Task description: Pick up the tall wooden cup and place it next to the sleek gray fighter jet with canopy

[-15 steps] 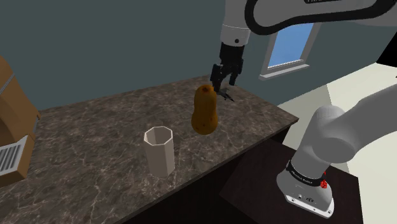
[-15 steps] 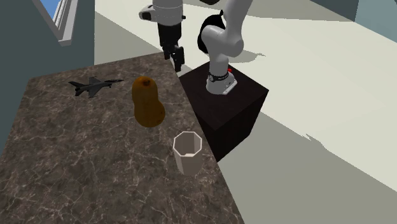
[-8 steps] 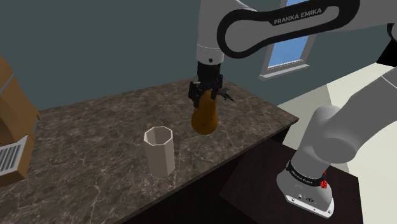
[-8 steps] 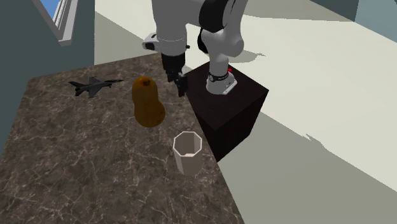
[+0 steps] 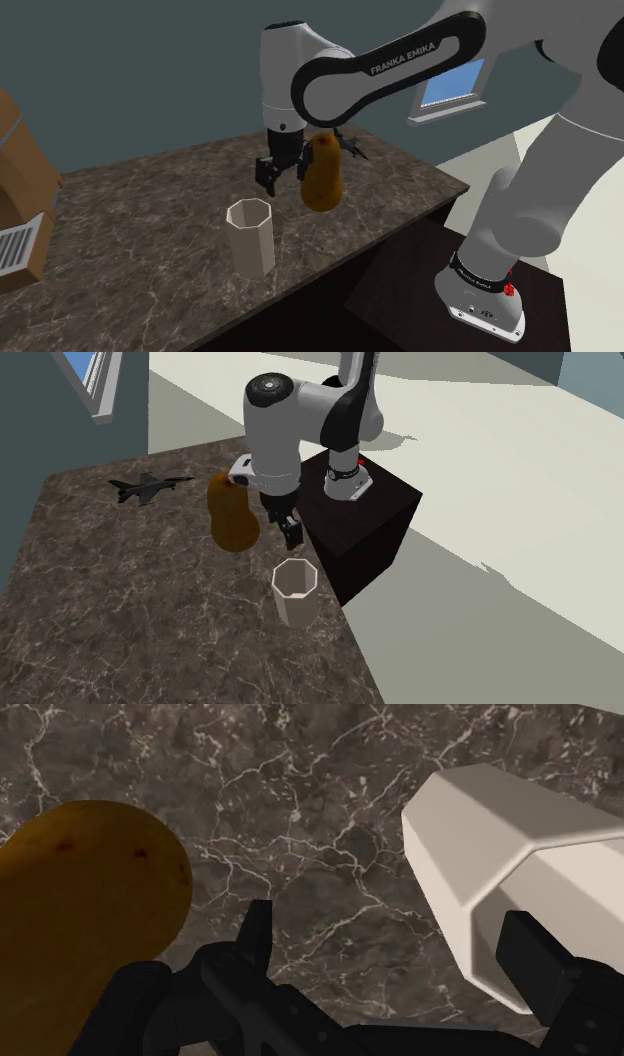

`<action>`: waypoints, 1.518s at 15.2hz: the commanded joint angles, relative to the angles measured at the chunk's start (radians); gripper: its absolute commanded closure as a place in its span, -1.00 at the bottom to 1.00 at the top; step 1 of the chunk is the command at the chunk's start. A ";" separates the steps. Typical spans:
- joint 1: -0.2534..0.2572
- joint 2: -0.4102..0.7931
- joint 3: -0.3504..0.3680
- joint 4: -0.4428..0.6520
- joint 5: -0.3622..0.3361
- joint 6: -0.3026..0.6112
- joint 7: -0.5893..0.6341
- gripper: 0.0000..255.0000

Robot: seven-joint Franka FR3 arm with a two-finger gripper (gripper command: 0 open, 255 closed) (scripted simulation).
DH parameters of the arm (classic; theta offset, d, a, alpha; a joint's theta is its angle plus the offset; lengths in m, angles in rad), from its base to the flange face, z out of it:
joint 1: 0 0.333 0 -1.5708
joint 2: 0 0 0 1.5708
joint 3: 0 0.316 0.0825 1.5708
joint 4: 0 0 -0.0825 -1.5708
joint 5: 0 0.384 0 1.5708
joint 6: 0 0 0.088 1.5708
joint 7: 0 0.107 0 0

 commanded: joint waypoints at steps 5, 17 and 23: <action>0.027 0.180 0.042 0.102 -0.073 0.053 0.107 -1.00; 0.029 0.219 0.040 0.054 -0.094 0.136 0.121 -1.00; 0.029 0.219 0.040 0.054 -0.094 0.136 0.121 1.00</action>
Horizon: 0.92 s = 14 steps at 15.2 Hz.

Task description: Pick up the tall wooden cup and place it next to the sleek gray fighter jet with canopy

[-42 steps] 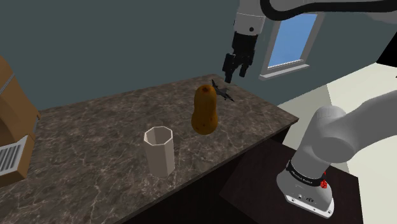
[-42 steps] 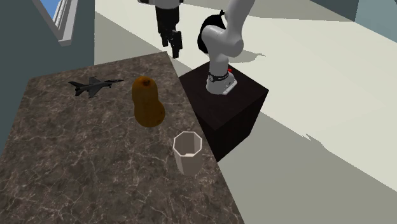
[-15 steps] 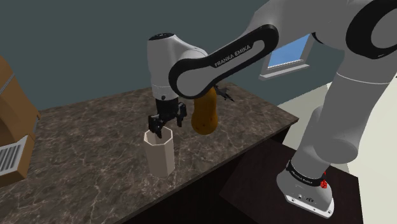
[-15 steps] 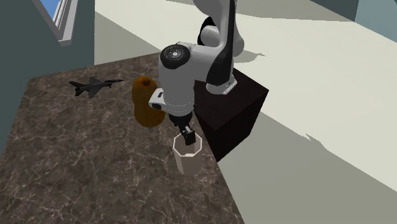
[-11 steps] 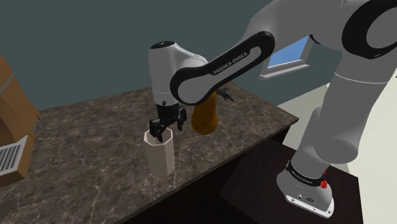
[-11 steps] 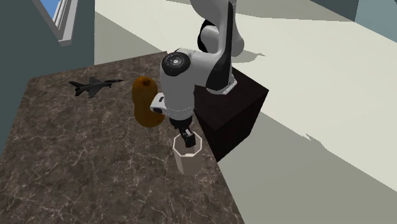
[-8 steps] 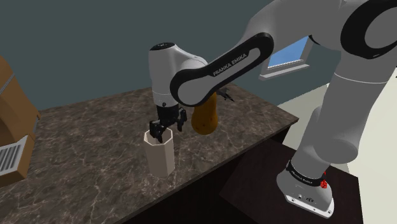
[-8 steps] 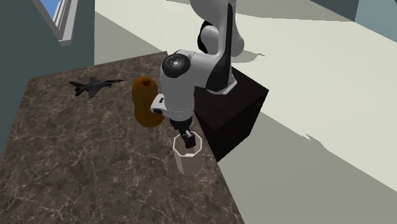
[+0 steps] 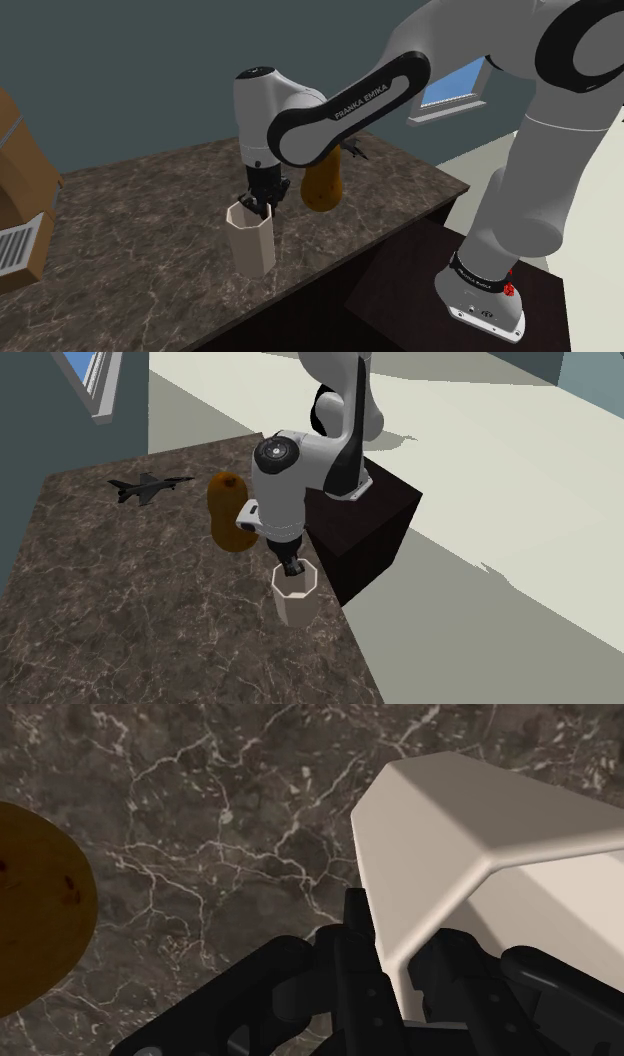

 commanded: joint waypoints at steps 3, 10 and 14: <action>0.001 0.000 0.001 -0.002 0.001 0.001 0.000 1.00; -0.001 -0.023 0.001 0.028 0.014 -0.050 -0.010 1.00; -0.003 -0.044 0.001 0.060 0.025 -0.101 -0.019 1.00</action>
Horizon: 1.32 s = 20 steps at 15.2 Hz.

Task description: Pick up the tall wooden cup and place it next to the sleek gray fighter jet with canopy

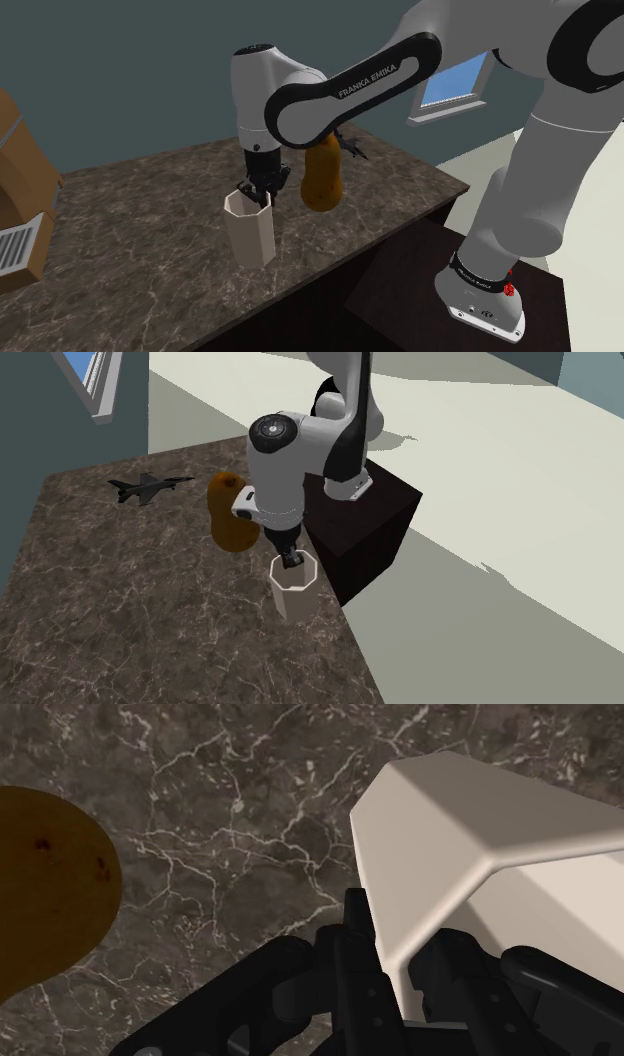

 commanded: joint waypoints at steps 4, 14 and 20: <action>0.000 -0.022 0.001 0.044 0.011 -0.064 -0.007 1.00; -0.002 -0.051 -0.001 0.149 0.025 -0.194 -0.019 1.00; -0.003 -0.057 -0.001 0.223 0.028 -0.273 -0.023 1.00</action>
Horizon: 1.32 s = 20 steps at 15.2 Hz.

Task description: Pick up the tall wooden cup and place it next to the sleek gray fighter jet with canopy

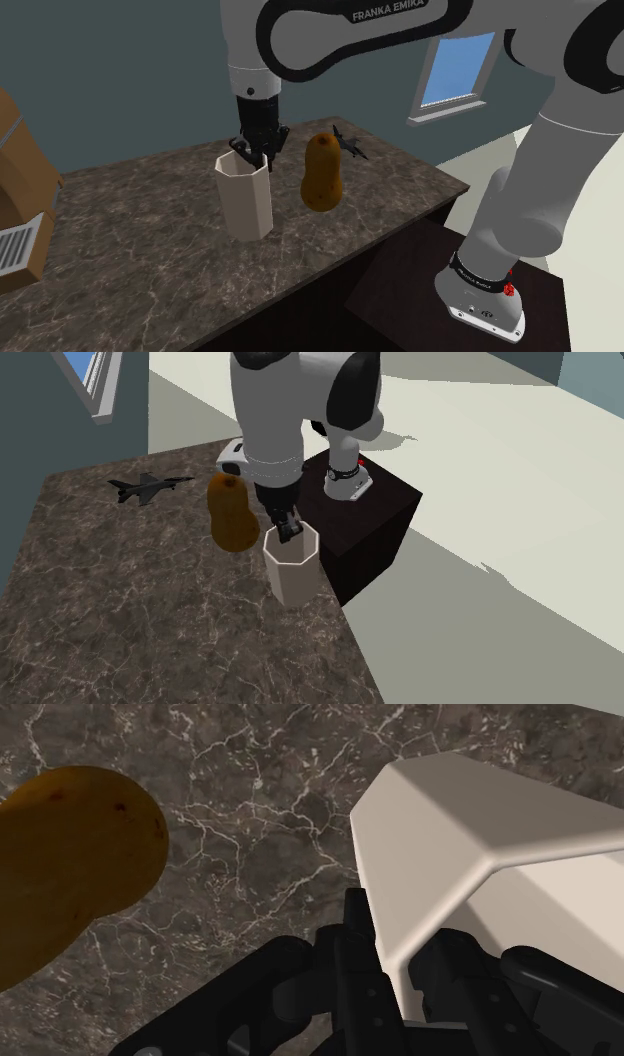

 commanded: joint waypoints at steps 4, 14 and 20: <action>0.000 -0.002 0.000 0.068 0.001 -0.069 -0.002 1.00; 0.003 0.018 0.003 0.226 -0.007 -0.208 0.001 1.00; 0.008 0.045 0.007 0.339 -0.017 -0.297 0.006 1.00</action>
